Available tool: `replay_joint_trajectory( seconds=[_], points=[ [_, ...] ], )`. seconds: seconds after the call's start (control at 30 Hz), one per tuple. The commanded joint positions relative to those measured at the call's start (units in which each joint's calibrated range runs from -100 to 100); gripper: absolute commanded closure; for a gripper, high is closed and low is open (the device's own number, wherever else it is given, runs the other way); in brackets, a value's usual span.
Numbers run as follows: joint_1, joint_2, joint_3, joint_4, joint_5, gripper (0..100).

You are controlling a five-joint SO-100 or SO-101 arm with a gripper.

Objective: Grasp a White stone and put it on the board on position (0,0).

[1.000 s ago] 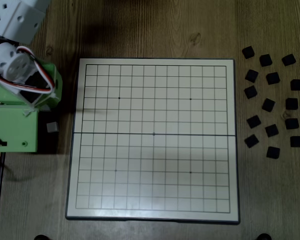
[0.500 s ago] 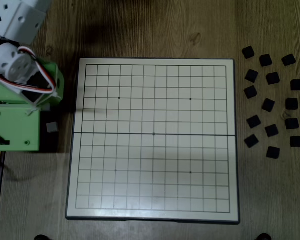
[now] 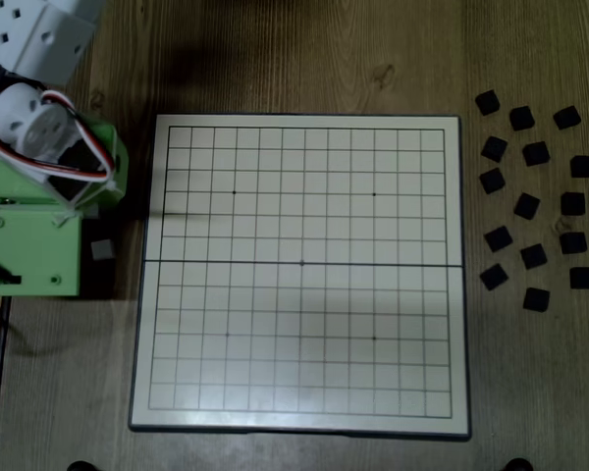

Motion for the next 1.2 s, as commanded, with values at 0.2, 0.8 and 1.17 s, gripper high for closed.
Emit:
replay_joint_trajectory(
  seconds=[0.2,0.8,1.17],
  points=[
    [0.0,-5.1,0.6,-1.9,-0.8,92],
    [-1.7,-14.6,1.4,4.3,-2.5,94],
    [-8.6,-28.8,-0.4,16.2,-8.0,94]
  ],
)
